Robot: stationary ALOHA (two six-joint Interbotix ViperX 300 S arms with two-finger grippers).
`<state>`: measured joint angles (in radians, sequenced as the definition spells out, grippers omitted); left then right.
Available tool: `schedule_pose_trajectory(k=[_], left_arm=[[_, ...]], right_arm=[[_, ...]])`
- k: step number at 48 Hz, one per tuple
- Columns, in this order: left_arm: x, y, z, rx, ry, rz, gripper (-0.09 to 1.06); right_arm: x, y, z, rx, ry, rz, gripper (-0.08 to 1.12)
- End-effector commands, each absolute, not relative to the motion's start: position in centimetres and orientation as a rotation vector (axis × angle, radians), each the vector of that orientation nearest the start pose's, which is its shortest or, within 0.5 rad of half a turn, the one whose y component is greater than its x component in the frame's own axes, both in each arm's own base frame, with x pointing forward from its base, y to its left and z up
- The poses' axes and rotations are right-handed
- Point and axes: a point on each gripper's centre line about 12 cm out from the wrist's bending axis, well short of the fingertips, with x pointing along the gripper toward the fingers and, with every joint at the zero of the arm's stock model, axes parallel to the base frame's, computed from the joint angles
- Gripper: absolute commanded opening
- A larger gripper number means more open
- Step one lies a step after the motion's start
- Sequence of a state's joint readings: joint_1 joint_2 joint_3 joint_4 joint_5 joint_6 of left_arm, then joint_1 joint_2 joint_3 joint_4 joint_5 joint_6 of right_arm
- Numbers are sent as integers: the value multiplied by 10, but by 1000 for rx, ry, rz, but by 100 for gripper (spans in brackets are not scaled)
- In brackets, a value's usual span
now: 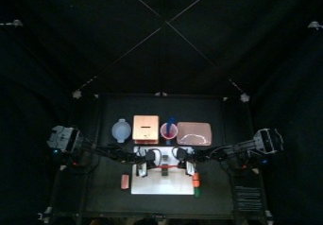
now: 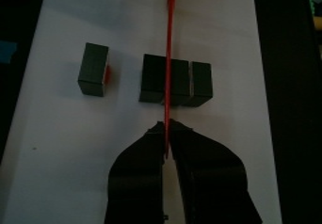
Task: Place sushi on board then cut the sushi with the knife then place the pieces on the plate
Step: Cut the sushi into 4 pieces
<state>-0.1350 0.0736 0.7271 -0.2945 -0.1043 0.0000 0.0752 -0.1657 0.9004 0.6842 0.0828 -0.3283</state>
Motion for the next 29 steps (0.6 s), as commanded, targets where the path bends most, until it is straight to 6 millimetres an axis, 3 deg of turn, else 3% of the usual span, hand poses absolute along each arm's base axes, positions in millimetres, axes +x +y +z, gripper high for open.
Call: schedule_pose_trajectory(k=[1,18,29], left_arm=[[383,-47,136,-230,686,5,43],[385,-47,115,-225,737,15,43],[384,-47,113,-224,748,15,44]], right_arm=[[316,28,153,336,790,-28,32],[319,31,126,334,877,-39,32],[321,32,121,340,892,-42,32]])
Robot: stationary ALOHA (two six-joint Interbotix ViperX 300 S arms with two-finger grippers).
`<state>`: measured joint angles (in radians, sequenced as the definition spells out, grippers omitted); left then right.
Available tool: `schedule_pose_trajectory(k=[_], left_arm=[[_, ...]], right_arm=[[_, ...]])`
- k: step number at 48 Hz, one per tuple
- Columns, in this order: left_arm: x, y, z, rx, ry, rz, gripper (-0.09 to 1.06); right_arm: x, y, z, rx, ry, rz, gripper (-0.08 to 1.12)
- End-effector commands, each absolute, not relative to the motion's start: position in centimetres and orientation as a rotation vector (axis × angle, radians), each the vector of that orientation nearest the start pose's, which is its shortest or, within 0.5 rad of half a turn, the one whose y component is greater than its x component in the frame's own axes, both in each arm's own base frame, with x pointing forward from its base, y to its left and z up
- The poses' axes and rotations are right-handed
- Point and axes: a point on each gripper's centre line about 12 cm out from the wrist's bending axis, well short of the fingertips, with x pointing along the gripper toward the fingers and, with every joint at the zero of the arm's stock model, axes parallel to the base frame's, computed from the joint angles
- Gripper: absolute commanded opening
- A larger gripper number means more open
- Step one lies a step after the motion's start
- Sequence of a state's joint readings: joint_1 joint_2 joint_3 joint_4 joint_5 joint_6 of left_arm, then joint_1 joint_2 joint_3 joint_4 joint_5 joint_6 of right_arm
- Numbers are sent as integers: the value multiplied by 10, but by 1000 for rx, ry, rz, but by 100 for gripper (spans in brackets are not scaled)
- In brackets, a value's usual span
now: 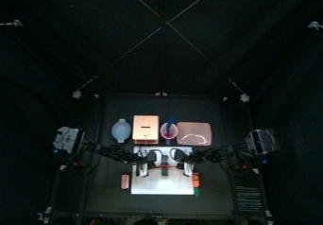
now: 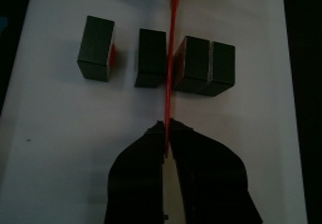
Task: Place sushi on board then cut the sushi with the knife then place the pieces on the plate
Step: Cut the sushi into 4 pieces
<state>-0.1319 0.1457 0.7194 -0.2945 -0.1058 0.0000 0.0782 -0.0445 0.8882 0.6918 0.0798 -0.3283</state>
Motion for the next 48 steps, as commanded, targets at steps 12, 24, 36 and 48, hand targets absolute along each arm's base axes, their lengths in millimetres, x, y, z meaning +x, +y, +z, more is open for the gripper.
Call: schedule_pose_trajectory(k=[12,24,36,48], left_arm=[[385,-55,121,-229,731,-3,44],[384,-61,123,-230,730,-18,44],[385,-59,145,-214,672,-31,44],[383,-58,173,-158,596,-69,44]], right_arm=[[323,42,128,350,885,-12,32],[324,45,129,354,882,-5,32],[326,43,146,336,834,13,32],[326,35,173,325,749,13,32]])
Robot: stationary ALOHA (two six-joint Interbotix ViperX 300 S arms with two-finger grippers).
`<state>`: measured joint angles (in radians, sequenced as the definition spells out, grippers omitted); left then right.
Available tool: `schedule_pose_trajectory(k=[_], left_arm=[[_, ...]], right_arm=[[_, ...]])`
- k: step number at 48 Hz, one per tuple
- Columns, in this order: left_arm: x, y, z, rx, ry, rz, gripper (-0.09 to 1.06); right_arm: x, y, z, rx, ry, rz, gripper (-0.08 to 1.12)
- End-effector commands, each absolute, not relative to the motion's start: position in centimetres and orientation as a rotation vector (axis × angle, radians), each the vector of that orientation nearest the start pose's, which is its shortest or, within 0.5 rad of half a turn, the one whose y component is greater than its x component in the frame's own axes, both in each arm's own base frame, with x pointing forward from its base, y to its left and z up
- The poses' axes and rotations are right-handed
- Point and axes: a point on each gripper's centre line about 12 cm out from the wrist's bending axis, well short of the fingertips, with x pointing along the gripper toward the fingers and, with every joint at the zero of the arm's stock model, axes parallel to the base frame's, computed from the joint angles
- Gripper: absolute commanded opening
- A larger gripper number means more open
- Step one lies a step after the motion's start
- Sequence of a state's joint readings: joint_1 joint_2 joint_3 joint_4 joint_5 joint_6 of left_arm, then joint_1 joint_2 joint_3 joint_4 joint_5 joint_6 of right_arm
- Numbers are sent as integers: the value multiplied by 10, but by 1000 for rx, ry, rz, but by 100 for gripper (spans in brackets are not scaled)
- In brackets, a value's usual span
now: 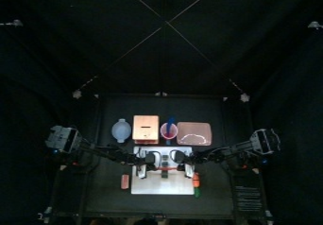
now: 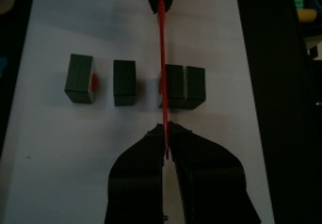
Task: Place sushi on board then cut the sushi with the knife then place the pieces on the plate
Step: Cut the sushi into 4 pieces
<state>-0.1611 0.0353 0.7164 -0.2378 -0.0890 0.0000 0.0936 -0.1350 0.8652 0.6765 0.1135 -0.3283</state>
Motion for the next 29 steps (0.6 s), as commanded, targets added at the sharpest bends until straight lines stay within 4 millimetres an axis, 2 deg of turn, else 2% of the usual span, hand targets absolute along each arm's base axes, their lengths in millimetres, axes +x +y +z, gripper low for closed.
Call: schedule_pose_trajectory(k=[1,12,29], left_arm=[[383,-59,175,-156,592,-71,44],[381,-65,176,-154,587,-86,44],[382,-73,163,-180,623,-87,44]], right_arm=[[325,35,175,326,744,15,32],[321,39,185,360,716,24,32],[318,52,174,386,759,41,32]])
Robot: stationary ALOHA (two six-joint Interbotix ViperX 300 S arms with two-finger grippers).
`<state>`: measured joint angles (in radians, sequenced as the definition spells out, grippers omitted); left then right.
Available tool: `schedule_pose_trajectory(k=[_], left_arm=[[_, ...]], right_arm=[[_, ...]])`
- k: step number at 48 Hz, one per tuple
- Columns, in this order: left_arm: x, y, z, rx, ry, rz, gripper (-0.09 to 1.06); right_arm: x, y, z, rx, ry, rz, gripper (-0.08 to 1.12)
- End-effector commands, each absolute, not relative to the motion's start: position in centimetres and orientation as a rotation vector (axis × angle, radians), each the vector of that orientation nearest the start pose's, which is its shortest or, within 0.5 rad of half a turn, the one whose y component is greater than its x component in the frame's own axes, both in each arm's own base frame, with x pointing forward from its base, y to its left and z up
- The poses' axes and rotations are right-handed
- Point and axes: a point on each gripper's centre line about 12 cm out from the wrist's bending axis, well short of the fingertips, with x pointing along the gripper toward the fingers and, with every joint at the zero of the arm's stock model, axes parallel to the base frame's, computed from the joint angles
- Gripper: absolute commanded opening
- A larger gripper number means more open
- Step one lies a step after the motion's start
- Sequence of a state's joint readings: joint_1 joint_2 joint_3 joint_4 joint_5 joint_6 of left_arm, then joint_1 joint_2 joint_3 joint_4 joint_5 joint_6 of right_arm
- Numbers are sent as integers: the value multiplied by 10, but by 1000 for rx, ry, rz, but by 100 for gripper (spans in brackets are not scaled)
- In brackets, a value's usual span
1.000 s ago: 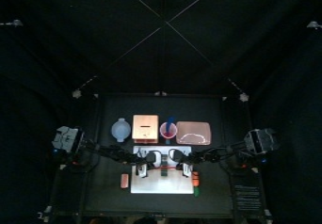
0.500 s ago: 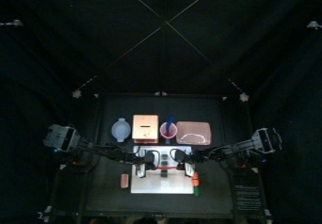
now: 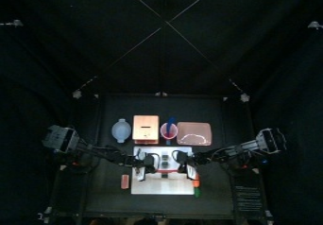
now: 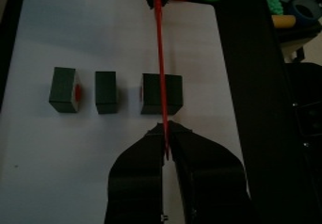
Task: Place sushi on board then cut the sushi with the knife then place the pieces on the plate
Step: Cut the sushi into 4 pieces
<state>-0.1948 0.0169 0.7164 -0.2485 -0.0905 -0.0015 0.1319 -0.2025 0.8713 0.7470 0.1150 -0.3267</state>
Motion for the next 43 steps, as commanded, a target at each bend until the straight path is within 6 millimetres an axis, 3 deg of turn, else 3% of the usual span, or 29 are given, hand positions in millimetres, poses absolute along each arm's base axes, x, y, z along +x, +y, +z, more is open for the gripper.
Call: schedule_pose_trajectory(k=[1,43], left_arm=[[382,-75,162,-181,625,-89,44],[384,-78,147,-211,659,-73,44]], right_arm=[[318,53,173,386,762,42,32],[318,61,157,398,813,45,32]])
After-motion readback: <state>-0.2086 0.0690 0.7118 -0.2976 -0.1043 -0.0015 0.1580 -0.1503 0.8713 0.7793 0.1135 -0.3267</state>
